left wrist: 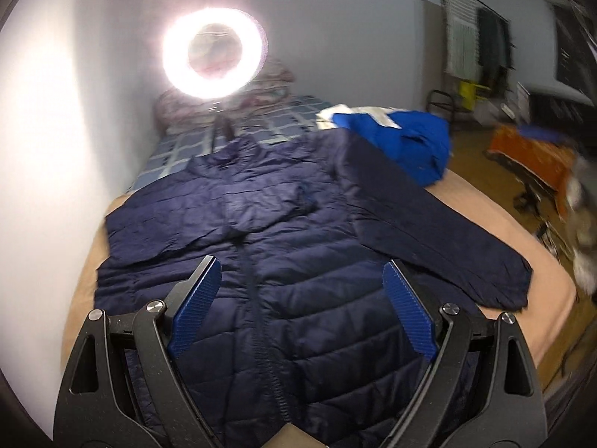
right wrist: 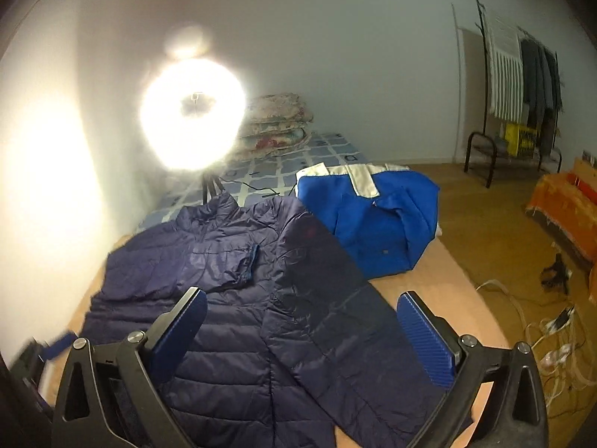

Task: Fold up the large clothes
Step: 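Move the left tool to the jacket's side edge and grasp it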

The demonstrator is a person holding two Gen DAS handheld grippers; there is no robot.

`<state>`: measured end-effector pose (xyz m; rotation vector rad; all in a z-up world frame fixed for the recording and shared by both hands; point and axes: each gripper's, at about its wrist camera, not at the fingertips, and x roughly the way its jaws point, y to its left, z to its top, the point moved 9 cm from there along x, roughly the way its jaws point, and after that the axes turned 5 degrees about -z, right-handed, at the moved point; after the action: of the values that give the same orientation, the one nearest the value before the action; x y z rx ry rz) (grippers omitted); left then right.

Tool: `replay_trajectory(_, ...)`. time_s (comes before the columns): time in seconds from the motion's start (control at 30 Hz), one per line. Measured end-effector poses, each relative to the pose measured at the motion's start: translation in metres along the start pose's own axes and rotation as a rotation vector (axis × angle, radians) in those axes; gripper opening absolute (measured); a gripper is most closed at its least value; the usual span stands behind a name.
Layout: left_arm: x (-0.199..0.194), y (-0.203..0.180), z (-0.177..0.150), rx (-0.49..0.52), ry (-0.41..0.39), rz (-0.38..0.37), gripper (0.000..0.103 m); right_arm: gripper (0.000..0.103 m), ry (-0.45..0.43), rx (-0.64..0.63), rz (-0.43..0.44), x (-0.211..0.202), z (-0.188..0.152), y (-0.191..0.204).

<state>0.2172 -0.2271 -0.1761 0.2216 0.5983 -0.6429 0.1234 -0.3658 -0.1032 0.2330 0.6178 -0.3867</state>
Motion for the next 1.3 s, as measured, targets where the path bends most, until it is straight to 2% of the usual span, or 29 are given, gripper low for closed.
replay_trajectory(0.07,0.003,-0.013,-0.007,0.024,0.020,-0.021,0.091,0.103,0.013,0.023,0.003,0.004,0.003,-0.007)
replay_trajectory(0.2,0.009,-0.052,-0.021,0.061,0.065,-0.132,0.090,0.103,0.006,-0.013,-0.012,-0.003,0.010,-0.023)
replay_trajectory(0.3,0.023,-0.092,-0.027,0.117,0.110,-0.211,0.076,0.103,-0.029,-0.041,-0.069,-0.012,0.018,-0.046)
replay_trajectory(0.37,0.034,-0.119,-0.029,0.147,0.141,-0.261,0.062,0.103,-0.030,-0.023,-0.104,-0.014,0.019,-0.071)
replay_trajectory(0.4,0.041,-0.131,-0.030,0.156,0.155,-0.283,0.061,0.103,-0.027,-0.014,-0.120,-0.014,0.018,-0.080)
replay_trajectory(0.57,0.072,-0.216,-0.043,0.220,0.256,-0.452,0.060,0.101,0.022,0.092,-0.188,-0.008,0.016,-0.147)
replay_trajectory(0.63,0.083,-0.249,-0.051,0.260,0.294,-0.502,0.060,0.098,0.025,0.161,-0.204,-0.010,0.017,-0.173)
replay_trajectory(0.73,0.098,-0.293,-0.066,0.325,0.365,-0.554,0.060,0.097,0.010,0.206,-0.281,-0.017,0.019,-0.209)
replay_trajectory(0.8,0.106,-0.315,-0.074,0.357,0.405,-0.575,0.060,0.097,0.005,0.223,-0.328,-0.019,0.019,-0.228)
replay_trajectory(0.9,0.116,-0.347,-0.083,0.414,0.449,-0.584,0.060,0.096,0.014,0.272,-0.339,-0.019,0.015,-0.249)
replay_trajectory(1.1,0.143,-0.386,-0.105,0.558,0.507,-0.497,0.061,0.096,0.017,0.323,-0.332,-0.020,0.015,-0.261)
replay_trajectory(1.17,0.147,-0.389,-0.106,0.566,0.510,-0.479,0.061,0.096,0.014,0.311,-0.328,-0.019,0.017,-0.257)
replay_trajectory(1.23,0.151,-0.388,-0.106,0.532,0.526,-0.486,0.061,0.096,0.009,0.291,-0.337,-0.018,0.018,-0.253)
replay_trajectory(1.3,0.155,-0.384,-0.103,0.488,0.538,-0.501,0.049,0.096,0.006,0.285,-0.340,-0.017,0.020,-0.250)
